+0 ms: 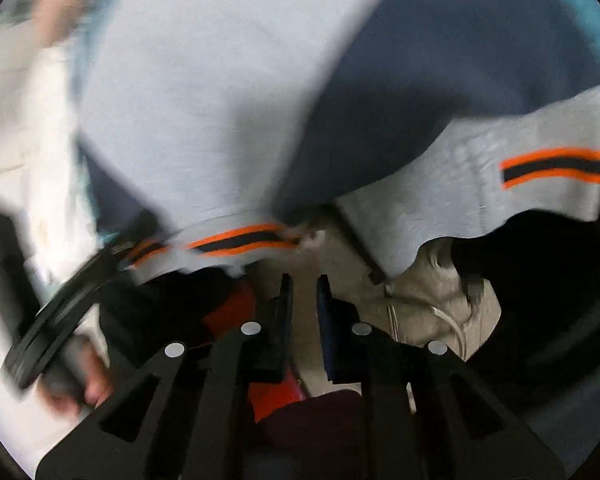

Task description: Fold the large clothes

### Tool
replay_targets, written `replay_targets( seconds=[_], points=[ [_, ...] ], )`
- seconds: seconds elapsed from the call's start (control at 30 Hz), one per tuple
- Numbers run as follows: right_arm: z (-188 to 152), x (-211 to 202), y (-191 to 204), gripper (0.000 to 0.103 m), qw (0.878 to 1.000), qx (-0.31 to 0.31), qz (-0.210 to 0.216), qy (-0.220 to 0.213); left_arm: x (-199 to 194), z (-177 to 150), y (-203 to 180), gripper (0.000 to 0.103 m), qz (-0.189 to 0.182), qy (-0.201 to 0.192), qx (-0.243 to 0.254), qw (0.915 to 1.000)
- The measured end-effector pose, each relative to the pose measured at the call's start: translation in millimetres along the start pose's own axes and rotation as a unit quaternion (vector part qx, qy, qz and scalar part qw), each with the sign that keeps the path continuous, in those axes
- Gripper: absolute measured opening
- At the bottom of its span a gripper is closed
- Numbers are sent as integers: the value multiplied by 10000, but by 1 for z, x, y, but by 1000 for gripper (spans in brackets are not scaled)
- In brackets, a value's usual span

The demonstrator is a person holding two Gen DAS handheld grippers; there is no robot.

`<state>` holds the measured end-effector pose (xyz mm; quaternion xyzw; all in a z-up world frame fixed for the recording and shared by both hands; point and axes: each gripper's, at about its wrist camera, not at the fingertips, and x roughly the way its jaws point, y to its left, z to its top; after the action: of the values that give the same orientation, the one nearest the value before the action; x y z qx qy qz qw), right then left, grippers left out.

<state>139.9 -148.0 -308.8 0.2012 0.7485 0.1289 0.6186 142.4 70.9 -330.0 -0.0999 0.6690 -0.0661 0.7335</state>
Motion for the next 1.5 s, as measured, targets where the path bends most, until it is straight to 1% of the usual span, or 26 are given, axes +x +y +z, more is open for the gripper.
replay_targets(
  seconds=[0.07,0.13,0.2,0.27,0.3,0.33,0.4,0.53,0.6,0.7,0.73,0.77,0.8,0.83,0.87,0.9,0.97,1.0,1.07,1.13,1.17,1.27,1.37,1.4,1.43,1.5],
  points=[
    [-3,-32,7,10,9976,-325,-106,-605,1,-2,-1,30,25,-30,48,10000],
    [2,-50,20,10,9895,-616,-450,-1230,1,-2,-2,30,59,-32,50,10000],
    [15,-59,19,10,9829,-716,-670,-1560,2,-2,-2,30,78,-42,65,9999],
    [35,-43,10,7,9848,-582,-838,-1404,4,-4,-1,30,96,-57,64,9999],
    [38,-23,9,6,9850,-441,-1104,-1250,5,-4,-2,30,101,-57,61,9999],
    [47,2,-5,1,9804,-340,-1682,-973,5,-4,-3,31,88,-58,55,9999],
    [52,13,-20,0,9806,-474,-1575,-1066,6,-8,-4,31,7,-43,80,10000],
    [48,-6,-17,0,9842,-371,-1460,-927,-8,-5,6,32,-101,1,187,9998],
    [47,-21,-18,5,9877,-296,-1352,-729,-22,-1,8,32,-67,-55,312,9995],
    [48,-68,7,6,9862,-673,-1066,-1074,-49,11,5,32,-477,-240,556,9970],
    [51,-79,14,14,9832,-810,-1091,-1219,-58,20,5,37,-531,-360,677,9956],
    [59,-95,25,34,9774,-1037,-1062,-1505,-64,31,9,47,-457,-500,735,9950],
    [68,-105,31,44,9722,-1162,-1057,-1739,-67,44,10,49,-329,-593,728,9950],
    [76,-110,30,50,9693,-1161,-1117,-1859,-69,55,11,50,-257,-660,700,9950],
    [90,-114,36,50,9667,-1020,-1239,-1993,-70,72,12,50,-290,-743,668,9946],
    [103,-113,43,50,9681,-956,-1122,-2027,-68,89,13,50,-400,-789,601,9943],
    [131,-97,62,41,9683,-1208,-928,-1978,-57,116,16,50,-456,-809,343,9951],
    [138,-90,69,36,9663,-1296,-1045,-1963,-49,129,16,50,-456,-791,228,9956],
    [163,-59,79,12,9657,-1247,-1408,-1789,-31,150,21,47,-225,-772,90,9967],
    [181,-19,67,0,9669,-1006,-1807,-1495,-2,167,38,40,-82,-629,-147,9979],
    [186,-7,58,0,9661,-994,-1898,-1438,14,171,57,39,-507,-597,-479,9958],
    [189,-2,46,0,9688,-1041,-1699,-1475,11,172,85,27,-986,-597,-702,9908],
    [184,-15,29,0,9732,-888,-1515,-1485,3,168,94,20,-702,-567,-655,9938],
    [181,-22,24,0,9731,-822,-1507,-1536,0,166,94,13,-429,-575,-592,9957],
    [178,-26,23,0,9715,-851,-1549,-1582,1,164,94,3,79,-606,-505,9969],
    [174,-28,14,0,9746,-750,-1364,-1612,6,162,102,3,-193,-620,-626,9959]
  ],
)
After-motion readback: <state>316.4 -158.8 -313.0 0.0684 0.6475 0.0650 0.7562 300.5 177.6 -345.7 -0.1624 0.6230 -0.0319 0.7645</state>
